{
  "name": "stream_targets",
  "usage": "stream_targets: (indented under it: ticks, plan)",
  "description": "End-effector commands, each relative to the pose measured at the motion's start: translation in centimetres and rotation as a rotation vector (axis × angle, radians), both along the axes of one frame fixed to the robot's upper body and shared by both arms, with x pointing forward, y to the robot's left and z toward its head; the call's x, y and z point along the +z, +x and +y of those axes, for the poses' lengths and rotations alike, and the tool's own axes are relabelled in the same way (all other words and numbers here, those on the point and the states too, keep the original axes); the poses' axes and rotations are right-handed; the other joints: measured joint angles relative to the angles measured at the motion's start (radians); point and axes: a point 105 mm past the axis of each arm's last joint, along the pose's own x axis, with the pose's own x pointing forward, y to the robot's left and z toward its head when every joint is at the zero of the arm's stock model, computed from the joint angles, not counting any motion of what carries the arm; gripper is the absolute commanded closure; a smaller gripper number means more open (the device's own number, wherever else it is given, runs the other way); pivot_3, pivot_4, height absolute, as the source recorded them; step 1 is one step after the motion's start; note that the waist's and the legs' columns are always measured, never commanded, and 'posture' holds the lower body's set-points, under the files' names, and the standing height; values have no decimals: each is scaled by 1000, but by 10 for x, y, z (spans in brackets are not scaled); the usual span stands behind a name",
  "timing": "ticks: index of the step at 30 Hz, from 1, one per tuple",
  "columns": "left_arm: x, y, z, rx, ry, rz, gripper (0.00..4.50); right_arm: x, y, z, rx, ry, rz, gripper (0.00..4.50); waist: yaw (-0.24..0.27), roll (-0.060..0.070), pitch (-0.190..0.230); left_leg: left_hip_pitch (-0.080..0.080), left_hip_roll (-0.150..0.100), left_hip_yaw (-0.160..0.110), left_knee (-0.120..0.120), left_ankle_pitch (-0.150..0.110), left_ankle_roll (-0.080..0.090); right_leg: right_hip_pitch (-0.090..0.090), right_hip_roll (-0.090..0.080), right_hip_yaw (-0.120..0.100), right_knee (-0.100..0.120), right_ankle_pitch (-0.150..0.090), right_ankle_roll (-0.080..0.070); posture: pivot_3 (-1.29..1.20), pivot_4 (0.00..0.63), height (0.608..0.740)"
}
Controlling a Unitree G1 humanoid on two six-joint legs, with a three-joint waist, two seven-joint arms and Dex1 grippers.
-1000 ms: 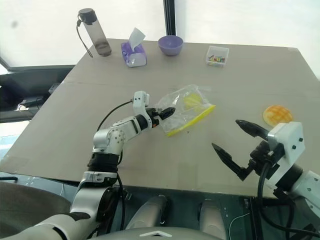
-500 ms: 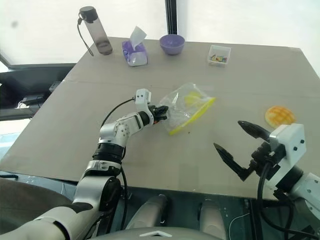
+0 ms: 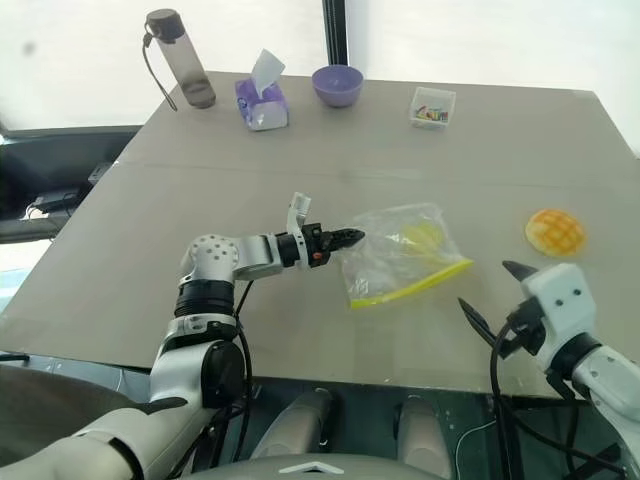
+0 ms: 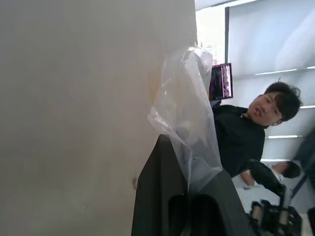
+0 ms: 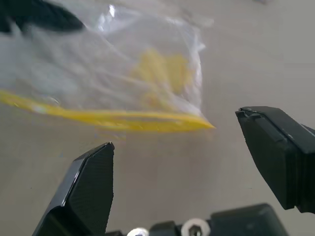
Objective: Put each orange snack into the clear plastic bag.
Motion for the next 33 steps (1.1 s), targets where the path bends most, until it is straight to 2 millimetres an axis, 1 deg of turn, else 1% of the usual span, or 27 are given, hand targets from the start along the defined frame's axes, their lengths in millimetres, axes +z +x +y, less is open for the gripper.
stream_targets:
  ticks: [1, 5, 8, 9, 13, 16, 18, 19, 23, 24, 27, 28, 30, 31, 32, 33]
  plan:
    - [10, -7, -1, -57, -21, 4, 4460, -8, 7, -11, 22, -197, -62, 0, -4, 0, 0, 0, 0, 0, 0, 0, 0, 0, 0, 0, 0, 0, 0, 0, 150, 740]
    - [10, -7, 0, -54, -22, 22, 4460, -22, 17, -10, 92, -313, -78, 0, -5, 0, 0, 1, 0, 0, 0, 0, -1, 0, 0, 0, 0, -2, 3, 0, 150, 740]
    - [8, -9, -1, -69, -12, 30, 4460, -32, 30, 0, 133, -352, -108, 0, -4, 0, 0, 1, 0, 0, 0, 1, -1, 0, 0, 0, 0, -1, 2, 0, 150, 740]
    - [7, -10, -1, -74, -3, 32, 4460, -32, 35, 6, 141, -340, -128, 0, -5, 0, 0, 1, 0, 0, -1, 1, -1, 0, -1, 0, 0, 0, -1, 0, 150, 740]
    - [6, -14, -4, -97, -1, 34, 4460, -27, 52, 25, 159, -291, -192, 0, -4, 1, 0, 1, 2, 0, -1, 1, -2, 0, -1, 1, 0, 1, -1, 0, 150, 740]
    - [6, -14, -5, -104, 7, 29, 4500, -24, 60, 37, 188, -274, -224, 825, -4, 0, 0, 1, 1, -1, -1, 1, -2, 0, -1, 1, 0, 1, -2, 0, 150, 740]
    - [5, -14, -4, -107, 19, 24, 4500, -23, 62, 43, 203, -258, -236, 1857, -2, 0, 0, 1, 1, -1, -1, 1, -2, 0, -1, 1, 0, 1, -2, 0, 150, 740]
    - [5, -14, -4, -108, 21, 23, 4500, -22, 62, 44, 206, -256, -238, 2311, -2, 0, 0, 1, 1, -1, -1, 1, -2, 0, -1, 0, 0, 1, -2, 0, 150, 740]
    - [3, -14, -3, -108, 39, 16, 4500, -22, 62, 46, 218, -253, -242, 4378, -3, 0, 0, 1, 0, -1, -1, 1, -2, 0, -1, 0, 0, 1, -2, 0, 150, 740]
    - [2, -14, -2, -107, 56, 5, 4500, -22, 62, 46, 216, -246, -243, 4446, -3, 0, 0, 1, 0, -1, -1, 1, -2, 0, -1, 0, 0, 1, -2, 0, 150, 740]
    - [-3, -10, 0, -89, 142, -89, 4500, -21, 63, 46, 206, -230, -242, 4446, -4, 1, 0, 1, 0, -1, -1, 1, -2, -1, -1, 0, 1, 1, -2, 0, 150, 740]
    - [-6, -4, 3, -52, 179, -122, 4500, -21, 63, 46, 200, -226, -241, 4446, -5, 1, 0, 1, 0, -1, -1, 1, -2, -1, -1, 0, 1, 1, -2, 0, 150, 740]
    - [-11, 14, 14, 47, 242, -174, 3946, -15, 68, 42, 154, -227, -258, 4500, -4, 1, 0, 2, 0, -1, -1, 1, -2, 0, -1, 1, 2, 1, -2, 0, 150, 740]
    - [-10, 23, 18, 87, 280, -215, 3589, -11, 72, 40, 124, -203, -260, 4500, -6, 1, 0, 2, 0, -1, -1, 2, -3, 0, -1, 1, 2, 1, -2, 0, 150, 740]
    - [-9, 31, 22, 120, 323, -265, 3267, -6, 76, 38, 93, -184, -267, 4500, -6, 1, 0, 2, 0, -1, -2, 2, -3, -1, -1, 1, 2, 1, -2, 0, 150, 740]
    - [0, 40, 24, 160, 344, -348, 2818, -1, 83, 34, 36, -169, -270, 4500, -6, 1, 0, 2, 0, -1, -2, 2, -4, -1, -1, 1, 2, 1, -2, 0, 150, 740]
